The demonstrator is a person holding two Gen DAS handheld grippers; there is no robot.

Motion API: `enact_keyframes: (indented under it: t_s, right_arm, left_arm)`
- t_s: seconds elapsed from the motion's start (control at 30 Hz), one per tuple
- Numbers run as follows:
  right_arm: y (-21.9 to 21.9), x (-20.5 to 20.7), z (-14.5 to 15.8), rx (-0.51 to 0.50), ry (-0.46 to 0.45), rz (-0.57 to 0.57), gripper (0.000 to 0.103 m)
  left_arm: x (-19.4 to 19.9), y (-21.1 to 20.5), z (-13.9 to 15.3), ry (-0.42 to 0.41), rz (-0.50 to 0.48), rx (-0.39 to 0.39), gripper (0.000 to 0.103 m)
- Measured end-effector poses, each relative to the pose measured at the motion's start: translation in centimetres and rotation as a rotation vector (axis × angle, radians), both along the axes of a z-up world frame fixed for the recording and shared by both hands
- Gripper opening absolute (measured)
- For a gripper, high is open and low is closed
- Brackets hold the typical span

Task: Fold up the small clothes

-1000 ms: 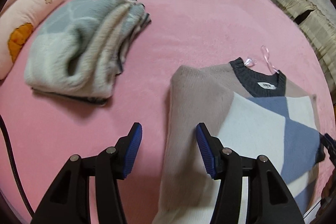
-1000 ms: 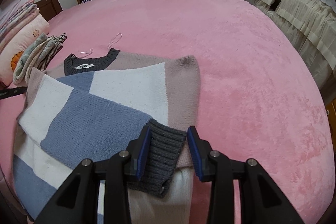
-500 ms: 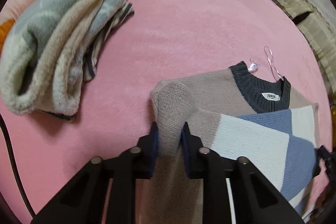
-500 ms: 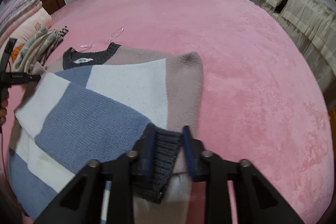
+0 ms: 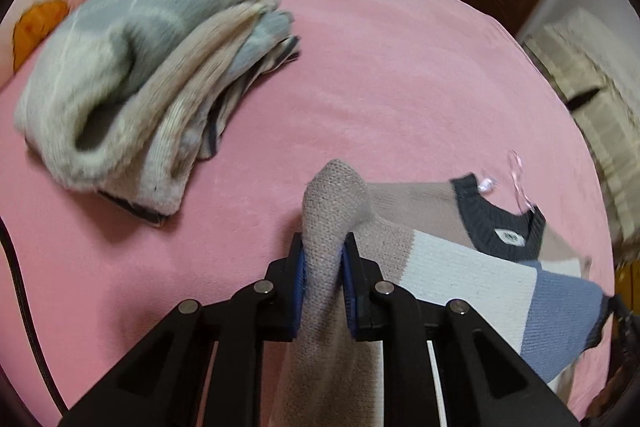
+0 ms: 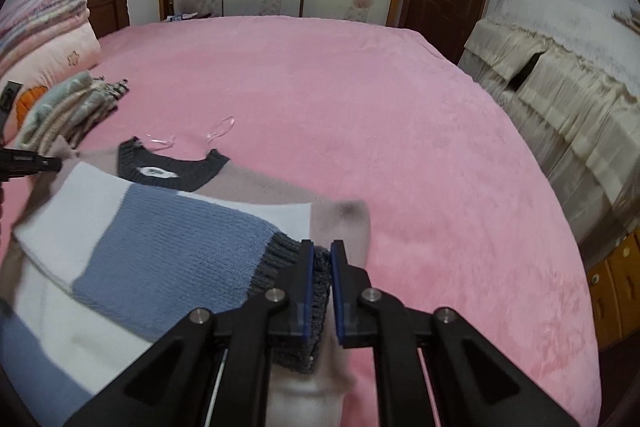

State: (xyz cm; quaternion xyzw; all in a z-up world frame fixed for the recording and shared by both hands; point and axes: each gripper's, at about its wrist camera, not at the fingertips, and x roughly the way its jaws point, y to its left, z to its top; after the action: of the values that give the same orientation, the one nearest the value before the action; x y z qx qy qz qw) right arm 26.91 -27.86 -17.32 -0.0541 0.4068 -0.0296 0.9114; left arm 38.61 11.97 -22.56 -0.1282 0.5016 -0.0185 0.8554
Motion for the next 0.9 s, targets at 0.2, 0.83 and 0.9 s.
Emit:
enact_keyframes:
  t_s: [0.2,0.83,0.9]
  right_arm:
    - [0.0,2.7,-4.7,-0.083,0.087,-0.034,0.002]
    - [2.5,-2.9,0.2,0.008,0.093,0.002,0.005]
    - [3.5,-3.7,0.5,0.013,0.078,0.019,0.005]
  left_arm:
    - [1.1,0.5,-2.7,0.035,-0.009,0.01,0.017]
    - [-7.6,-1.1,3.7,0.003,-0.156,0.255,0.057]
    - [-8.5,-1.4,3.5,0.016,-0.136,0.211,0.057]
